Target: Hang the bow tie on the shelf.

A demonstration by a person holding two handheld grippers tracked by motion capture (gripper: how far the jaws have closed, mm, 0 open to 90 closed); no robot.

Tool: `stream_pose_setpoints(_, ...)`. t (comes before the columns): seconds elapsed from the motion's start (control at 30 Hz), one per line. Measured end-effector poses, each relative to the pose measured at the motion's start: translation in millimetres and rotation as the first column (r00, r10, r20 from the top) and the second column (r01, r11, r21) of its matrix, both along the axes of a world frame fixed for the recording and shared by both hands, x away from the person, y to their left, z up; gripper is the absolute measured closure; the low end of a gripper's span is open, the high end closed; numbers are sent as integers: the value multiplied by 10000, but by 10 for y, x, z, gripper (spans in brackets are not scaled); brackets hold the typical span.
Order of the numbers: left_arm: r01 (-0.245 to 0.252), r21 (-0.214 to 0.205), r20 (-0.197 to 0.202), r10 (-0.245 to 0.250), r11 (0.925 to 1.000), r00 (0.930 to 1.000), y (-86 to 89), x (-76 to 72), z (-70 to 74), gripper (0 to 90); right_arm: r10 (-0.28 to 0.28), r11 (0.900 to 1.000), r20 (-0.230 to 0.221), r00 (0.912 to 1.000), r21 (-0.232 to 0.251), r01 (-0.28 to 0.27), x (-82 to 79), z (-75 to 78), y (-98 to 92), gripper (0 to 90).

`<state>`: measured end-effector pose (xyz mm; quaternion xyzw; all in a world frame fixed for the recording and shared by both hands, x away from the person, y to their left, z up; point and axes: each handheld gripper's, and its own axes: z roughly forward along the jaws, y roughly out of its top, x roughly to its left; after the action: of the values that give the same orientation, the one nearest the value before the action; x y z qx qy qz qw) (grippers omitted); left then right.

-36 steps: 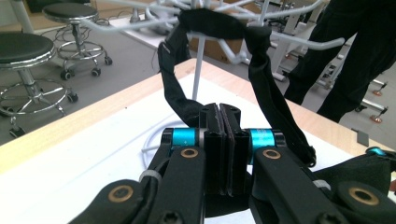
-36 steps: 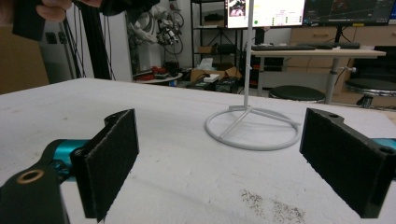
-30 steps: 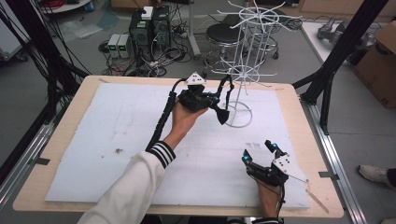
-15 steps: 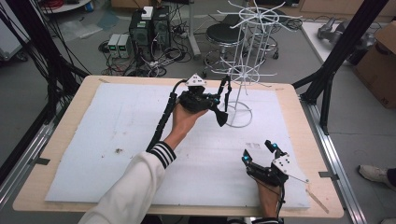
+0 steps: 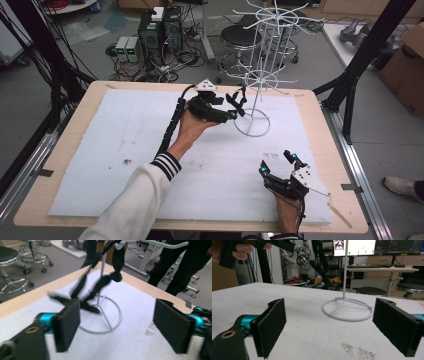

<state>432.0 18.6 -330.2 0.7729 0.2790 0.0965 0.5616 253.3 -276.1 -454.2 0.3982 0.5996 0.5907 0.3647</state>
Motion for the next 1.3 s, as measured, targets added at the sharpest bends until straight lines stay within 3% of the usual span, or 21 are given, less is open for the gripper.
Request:
stream_pose_setpoints(0.3,207,-705,731,-155,9973,9972,379,-111,-37,107,6,10000,-11,10000,13,-6,0,0,-1,107)
stream_pose_setpoints(0.5,272,-603,1343,-189,9978,9908,751,-397,-141,99,14,10000,-45,10000,-26,-15,-1,0,2,107)
stream_pose_setpoints(0.63,22,-655,1702,90,9978,9854,1081,-615,-218,99,-16,10000,-12,10000,-34,16,0,0,5,107)
stream_pose_setpoints(0.77,-453,-849,2173,629,9954,9741,1510,-866,-325,98,-48,10000,-13,10000,-67,48,2,1,6,107)
stream_pose_setpoints(0.93,-1057,-1073,2312,1282,9886,9644,1951,-1090,-504,98,-69,9999,-19,10000,-89,69,1,1,7,107)
stream_pose_setpoints(1.07,-1414,-1297,2373,1692,9814,9566,2213,-1217,-653,98,-68,9999,5,10000,-118,68,3,1,9,107)
stream_pose_setpoints(1.27,-1986,-1609,2560,2352,9668,9376,2521,-1316,-846,98,-90,9999,-36,10000,-91,90,-3,2,13,108)
stream_pose_setpoints(1.3,-2089,-1676,2653,2481,9635,9317,2556,-1333,-882,98,-97,9999,-27,9999,-104,97,-3,1,14,107)
